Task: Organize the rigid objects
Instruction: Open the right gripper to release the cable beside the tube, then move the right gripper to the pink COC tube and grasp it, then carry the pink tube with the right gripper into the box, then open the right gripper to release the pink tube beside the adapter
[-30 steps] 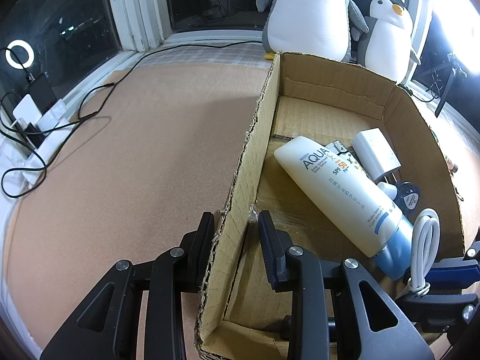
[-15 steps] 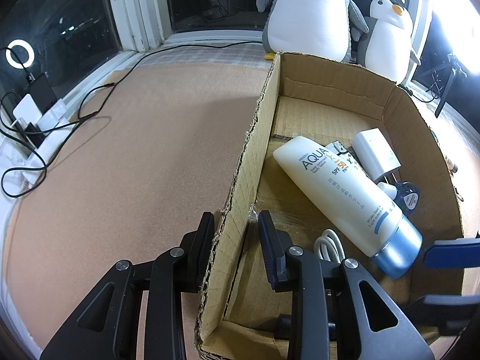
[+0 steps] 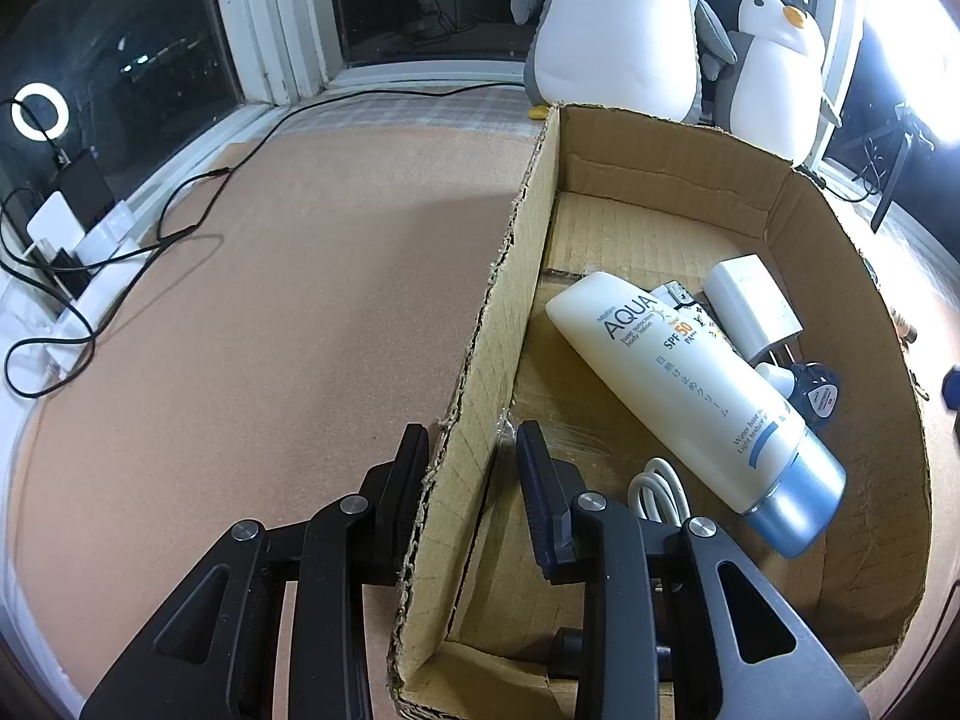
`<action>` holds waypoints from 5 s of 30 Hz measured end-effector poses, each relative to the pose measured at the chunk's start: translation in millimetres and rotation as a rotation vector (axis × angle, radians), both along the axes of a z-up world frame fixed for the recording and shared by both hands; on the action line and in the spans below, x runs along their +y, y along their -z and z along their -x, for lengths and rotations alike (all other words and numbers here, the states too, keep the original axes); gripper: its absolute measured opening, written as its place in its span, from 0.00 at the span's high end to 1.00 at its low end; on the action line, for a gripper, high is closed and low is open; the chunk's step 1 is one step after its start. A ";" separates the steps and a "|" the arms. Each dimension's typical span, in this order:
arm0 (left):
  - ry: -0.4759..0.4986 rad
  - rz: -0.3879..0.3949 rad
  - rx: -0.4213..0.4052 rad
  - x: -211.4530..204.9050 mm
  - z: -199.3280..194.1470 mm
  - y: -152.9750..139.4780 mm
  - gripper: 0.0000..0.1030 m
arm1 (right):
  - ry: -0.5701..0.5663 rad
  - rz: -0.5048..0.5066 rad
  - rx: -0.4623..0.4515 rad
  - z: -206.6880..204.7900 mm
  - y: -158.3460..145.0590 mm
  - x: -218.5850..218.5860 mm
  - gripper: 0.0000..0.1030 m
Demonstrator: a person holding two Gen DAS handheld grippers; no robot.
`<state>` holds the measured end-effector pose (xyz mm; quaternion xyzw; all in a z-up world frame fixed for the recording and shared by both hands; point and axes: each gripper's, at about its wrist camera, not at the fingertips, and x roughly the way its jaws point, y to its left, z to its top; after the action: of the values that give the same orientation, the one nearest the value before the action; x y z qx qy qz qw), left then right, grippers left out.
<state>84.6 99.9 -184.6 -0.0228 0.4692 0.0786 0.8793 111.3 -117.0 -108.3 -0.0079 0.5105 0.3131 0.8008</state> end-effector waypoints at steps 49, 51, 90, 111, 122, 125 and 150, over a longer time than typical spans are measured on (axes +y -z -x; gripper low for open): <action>0.003 -0.036 0.021 -3.3 -6.5 -0.8 0.72 | 0.078 0.251 -0.075 -116.9 69.9 -128.3 0.70; 0.003 -0.036 0.021 -3.3 -6.6 -0.8 0.72 | 0.081 0.244 -0.073 -115.8 69.7 -130.0 0.75; -0.001 -0.009 0.003 -1.1 -4.8 -0.6 0.72 | 0.099 0.043 -0.050 -69.7 -23.8 -8.8 0.83; -0.006 0.002 -0.003 -1.0 -4.2 -0.6 0.72 | -0.033 0.142 -0.022 -60.1 19.9 85.7 0.83; -0.007 0.004 -0.003 -1.0 -4.1 -0.2 0.72 | -0.032 0.157 -0.024 -61.4 27.0 88.3 0.83; -0.006 0.003 -0.003 -1.0 -4.1 -0.2 0.72 | -0.035 0.152 -0.030 -60.9 25.9 89.1 0.79; -0.007 0.003 -0.003 -0.6 -4.0 -0.1 0.72 | -0.016 0.109 -0.073 -52.2 5.4 80.6 0.52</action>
<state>88.6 99.3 -184.5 -0.0260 0.4677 0.0806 0.8798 163.5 -36.4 -113.7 -0.0671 0.4974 0.2906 0.8146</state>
